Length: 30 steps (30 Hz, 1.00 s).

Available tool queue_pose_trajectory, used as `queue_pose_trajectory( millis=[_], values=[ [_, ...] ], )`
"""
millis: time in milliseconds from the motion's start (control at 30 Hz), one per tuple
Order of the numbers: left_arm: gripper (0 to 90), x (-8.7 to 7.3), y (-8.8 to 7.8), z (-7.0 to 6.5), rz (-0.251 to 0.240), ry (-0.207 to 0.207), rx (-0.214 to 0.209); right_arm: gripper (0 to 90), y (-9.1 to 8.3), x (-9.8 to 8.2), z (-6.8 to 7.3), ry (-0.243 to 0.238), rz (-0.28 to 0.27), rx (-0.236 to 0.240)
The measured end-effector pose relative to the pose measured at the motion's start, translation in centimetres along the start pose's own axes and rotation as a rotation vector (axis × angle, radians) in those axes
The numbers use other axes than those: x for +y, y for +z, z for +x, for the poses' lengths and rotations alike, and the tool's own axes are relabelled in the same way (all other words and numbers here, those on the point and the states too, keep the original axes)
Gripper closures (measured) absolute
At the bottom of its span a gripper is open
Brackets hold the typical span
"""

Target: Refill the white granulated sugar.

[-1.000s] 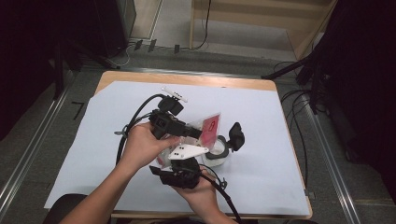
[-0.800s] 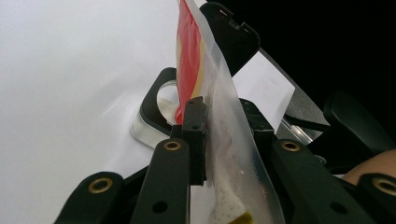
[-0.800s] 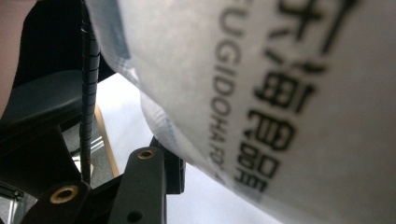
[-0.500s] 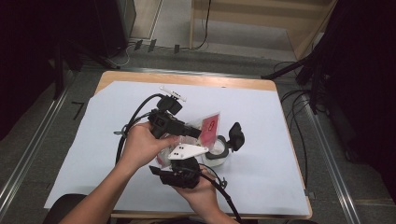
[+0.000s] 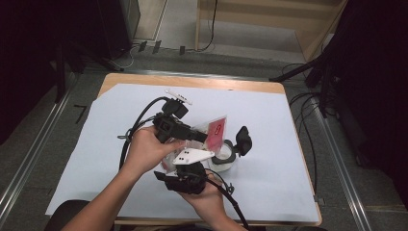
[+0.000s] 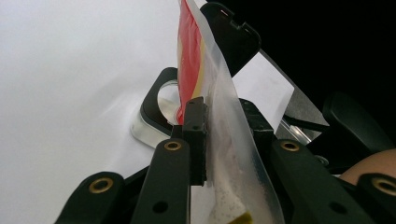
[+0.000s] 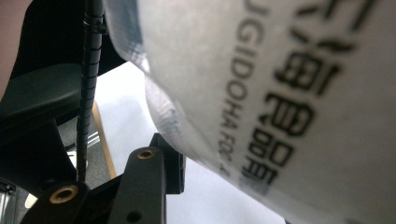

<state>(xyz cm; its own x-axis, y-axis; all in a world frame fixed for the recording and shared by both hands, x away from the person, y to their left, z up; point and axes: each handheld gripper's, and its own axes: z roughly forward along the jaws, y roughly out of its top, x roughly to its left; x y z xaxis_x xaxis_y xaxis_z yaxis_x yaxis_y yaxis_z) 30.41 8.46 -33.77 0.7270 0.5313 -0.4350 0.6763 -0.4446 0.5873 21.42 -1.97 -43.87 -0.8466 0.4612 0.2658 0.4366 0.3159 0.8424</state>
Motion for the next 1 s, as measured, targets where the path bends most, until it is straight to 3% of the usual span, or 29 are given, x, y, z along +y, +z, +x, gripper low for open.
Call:
queue_pose_trajectory(
  millis=[1000],
  values=[
    [76.5, -0.12, -0.02, 0.17, 0.003, -0.002, 0.001, 62.8, 0.06, 0.11, 0.04, 0.007, 0.026, 0.007]
  ],
)
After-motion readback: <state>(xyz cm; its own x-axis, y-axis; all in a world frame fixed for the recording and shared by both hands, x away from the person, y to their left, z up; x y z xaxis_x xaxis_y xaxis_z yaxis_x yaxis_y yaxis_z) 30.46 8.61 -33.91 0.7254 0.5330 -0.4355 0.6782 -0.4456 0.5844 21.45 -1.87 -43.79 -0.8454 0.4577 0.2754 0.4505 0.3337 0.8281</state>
